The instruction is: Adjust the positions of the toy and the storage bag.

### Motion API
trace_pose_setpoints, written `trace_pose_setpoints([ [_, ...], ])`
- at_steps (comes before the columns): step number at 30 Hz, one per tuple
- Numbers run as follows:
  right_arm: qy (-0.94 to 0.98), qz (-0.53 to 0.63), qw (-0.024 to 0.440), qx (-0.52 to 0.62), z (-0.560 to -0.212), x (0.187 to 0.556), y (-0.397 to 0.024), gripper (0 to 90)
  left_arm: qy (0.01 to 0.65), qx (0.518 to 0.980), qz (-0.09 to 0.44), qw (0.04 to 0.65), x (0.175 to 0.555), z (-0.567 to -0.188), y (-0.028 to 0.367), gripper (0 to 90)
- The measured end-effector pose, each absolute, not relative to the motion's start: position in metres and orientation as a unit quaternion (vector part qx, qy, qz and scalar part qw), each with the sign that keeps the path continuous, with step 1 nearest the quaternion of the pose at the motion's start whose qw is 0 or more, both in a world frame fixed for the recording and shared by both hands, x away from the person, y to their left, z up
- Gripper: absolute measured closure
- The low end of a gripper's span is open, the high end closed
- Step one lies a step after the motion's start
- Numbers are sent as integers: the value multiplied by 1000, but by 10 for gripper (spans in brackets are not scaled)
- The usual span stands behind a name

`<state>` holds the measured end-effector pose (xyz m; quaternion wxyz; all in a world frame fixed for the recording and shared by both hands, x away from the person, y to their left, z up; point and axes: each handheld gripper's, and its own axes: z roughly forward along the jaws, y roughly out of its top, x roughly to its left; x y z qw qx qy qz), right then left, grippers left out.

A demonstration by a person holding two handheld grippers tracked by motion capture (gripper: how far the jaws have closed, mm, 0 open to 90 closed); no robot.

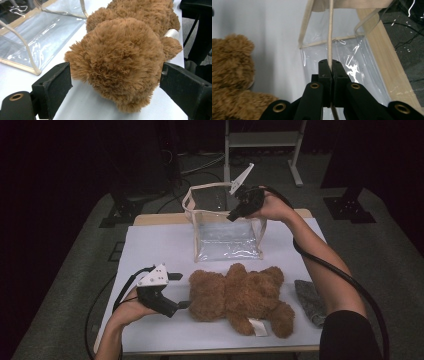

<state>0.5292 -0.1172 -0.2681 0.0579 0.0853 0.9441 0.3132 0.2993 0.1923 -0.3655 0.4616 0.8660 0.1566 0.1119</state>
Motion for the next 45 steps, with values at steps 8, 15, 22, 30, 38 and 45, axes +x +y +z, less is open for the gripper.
trace_pose_setpoints([
  [8,943,320,48,73,-270,497,-129,872,160,866,113,460,298,-365,194,95],
  [15,941,331,31,60,-271,463,-139,873,159,865,113,462,297,-364,194,95],
  [22,944,327,22,41,-271,437,-141,872,159,865,115,462,297,-363,193,95],
  [30,937,342,26,62,-270,438,-145,703,159,865,117,462,296,-362,194,95],
  [38,925,371,45,71,-259,433,-153,490,163,864,117,462,296,-364,195,95],
  [45,915,393,62,71,-240,420,-163,437,161,865,118,460,297,-365,195,95],
])
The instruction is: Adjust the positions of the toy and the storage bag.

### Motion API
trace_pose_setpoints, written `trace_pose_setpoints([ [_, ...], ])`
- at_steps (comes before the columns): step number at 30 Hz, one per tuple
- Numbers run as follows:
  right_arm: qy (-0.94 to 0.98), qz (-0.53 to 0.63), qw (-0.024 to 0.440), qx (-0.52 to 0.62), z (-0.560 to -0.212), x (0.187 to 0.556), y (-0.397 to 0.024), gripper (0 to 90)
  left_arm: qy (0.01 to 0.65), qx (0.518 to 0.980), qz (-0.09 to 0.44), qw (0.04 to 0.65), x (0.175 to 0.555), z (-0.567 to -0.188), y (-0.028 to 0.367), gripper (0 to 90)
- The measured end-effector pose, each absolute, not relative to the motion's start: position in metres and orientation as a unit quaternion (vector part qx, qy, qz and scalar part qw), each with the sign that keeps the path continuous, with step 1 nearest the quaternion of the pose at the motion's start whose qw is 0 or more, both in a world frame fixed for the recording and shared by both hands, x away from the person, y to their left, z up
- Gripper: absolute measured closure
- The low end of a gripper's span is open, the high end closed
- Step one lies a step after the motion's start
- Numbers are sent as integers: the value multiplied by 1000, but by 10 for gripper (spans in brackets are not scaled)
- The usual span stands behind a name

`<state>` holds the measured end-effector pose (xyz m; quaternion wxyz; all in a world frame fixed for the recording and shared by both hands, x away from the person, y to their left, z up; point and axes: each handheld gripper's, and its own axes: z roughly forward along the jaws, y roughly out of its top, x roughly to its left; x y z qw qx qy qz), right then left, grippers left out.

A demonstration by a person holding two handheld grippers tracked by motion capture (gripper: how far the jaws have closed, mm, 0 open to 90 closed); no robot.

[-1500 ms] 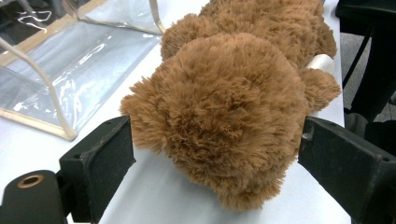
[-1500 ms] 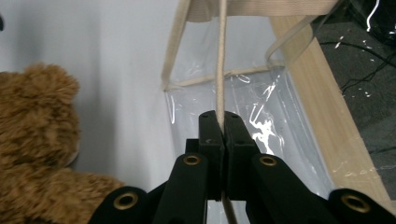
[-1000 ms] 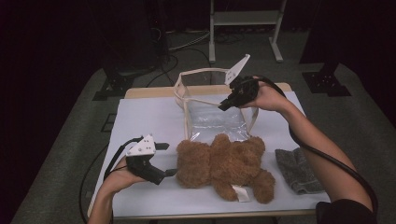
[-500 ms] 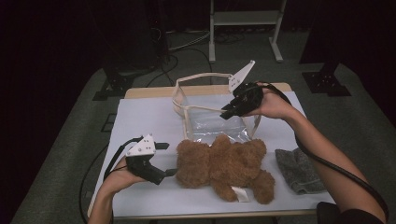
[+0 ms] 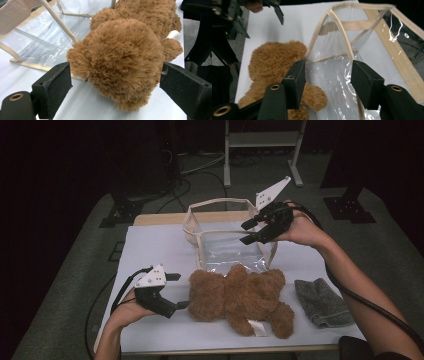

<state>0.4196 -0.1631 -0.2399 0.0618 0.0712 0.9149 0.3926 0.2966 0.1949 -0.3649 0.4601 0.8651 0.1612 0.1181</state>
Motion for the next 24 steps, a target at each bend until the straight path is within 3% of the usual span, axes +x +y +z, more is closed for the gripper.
trace_pose_setpoints([
  [7,915,396,57,55,-237,397,-163,402,164,864,118,461,296,-366,195,95],
  [24,931,361,27,39,-275,366,-150,396,167,864,115,462,296,-367,197,95],
])
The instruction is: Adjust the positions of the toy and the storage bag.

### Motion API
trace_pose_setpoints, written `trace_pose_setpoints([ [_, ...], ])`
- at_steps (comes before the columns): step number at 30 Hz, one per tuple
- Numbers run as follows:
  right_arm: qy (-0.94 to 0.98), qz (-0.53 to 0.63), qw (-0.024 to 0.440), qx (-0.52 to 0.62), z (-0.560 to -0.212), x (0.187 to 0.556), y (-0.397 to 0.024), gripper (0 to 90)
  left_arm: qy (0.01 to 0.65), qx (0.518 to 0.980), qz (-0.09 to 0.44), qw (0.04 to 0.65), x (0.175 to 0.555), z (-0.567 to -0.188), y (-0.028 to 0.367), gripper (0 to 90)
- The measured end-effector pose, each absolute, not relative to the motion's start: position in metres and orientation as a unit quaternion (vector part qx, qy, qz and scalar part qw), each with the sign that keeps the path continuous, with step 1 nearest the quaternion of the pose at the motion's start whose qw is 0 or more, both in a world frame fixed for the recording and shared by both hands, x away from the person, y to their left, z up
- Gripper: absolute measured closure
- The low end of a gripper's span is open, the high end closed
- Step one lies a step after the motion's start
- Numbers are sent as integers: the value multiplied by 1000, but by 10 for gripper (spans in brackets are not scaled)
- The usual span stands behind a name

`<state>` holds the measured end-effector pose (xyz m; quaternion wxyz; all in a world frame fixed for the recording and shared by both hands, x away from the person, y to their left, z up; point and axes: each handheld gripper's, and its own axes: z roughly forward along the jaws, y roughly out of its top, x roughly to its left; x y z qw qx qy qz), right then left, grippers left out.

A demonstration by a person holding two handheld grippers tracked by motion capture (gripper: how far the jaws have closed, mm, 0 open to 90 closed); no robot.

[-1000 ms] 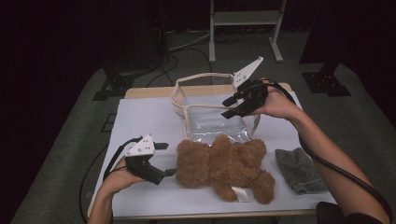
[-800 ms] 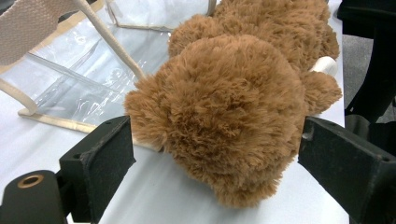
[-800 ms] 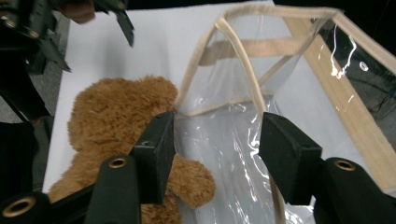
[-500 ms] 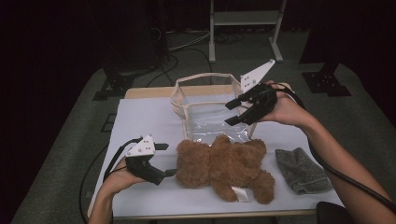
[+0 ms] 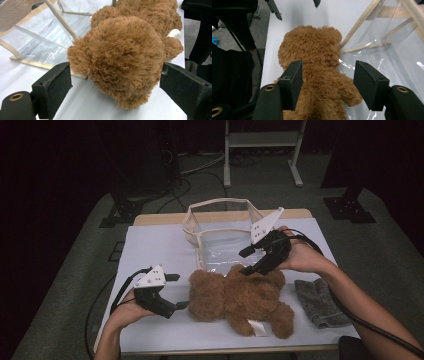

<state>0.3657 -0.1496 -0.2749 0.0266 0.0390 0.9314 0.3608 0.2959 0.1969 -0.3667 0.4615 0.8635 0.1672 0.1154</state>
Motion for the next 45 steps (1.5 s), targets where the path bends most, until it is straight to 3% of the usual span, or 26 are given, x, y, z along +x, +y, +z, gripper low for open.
trace_pose_setpoints([
  [18,939,342,1,21,-310,343,-130,369,164,866,111,460,295,-367,196,95],
  [45,944,326,47,22,-359,330,-129,254,169,866,107,458,296,-372,196,93],
])
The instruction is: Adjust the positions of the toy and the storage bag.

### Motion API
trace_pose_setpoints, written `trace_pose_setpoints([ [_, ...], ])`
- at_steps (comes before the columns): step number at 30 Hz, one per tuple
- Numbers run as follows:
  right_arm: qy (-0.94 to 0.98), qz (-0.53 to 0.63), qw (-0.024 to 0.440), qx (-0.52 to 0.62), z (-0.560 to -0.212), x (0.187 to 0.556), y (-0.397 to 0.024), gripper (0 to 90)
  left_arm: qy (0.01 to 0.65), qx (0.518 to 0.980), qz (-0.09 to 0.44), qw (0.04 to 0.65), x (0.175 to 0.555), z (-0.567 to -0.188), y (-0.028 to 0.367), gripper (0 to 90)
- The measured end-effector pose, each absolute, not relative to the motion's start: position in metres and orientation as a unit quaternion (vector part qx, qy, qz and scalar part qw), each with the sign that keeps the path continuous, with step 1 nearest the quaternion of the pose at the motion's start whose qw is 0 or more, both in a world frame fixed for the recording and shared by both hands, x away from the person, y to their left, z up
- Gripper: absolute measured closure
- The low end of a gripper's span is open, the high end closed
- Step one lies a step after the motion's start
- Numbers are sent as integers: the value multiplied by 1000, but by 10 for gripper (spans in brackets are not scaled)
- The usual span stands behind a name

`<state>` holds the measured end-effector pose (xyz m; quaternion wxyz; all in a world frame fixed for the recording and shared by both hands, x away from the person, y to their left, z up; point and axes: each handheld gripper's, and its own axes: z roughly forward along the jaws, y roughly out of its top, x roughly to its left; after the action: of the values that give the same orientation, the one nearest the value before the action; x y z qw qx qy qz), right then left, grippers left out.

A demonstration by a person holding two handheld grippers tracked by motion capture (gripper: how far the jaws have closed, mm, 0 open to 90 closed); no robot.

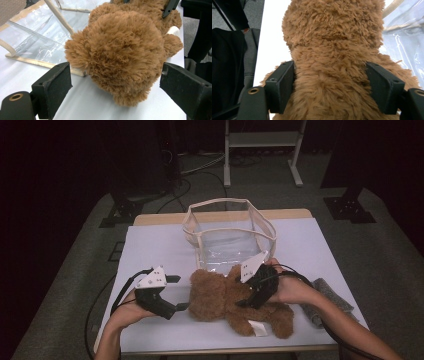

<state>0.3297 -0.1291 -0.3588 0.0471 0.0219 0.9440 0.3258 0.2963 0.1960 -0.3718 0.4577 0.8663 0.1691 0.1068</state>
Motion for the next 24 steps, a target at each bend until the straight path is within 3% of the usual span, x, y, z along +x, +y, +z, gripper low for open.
trace_pose_setpoints([
  [15,940,331,74,20,-377,322,-125,189,170,869,106,453,297,-374,196,94],
  [24,944,317,85,23,-381,324,-123,273,169,870,106,451,298,-375,196,94],
])
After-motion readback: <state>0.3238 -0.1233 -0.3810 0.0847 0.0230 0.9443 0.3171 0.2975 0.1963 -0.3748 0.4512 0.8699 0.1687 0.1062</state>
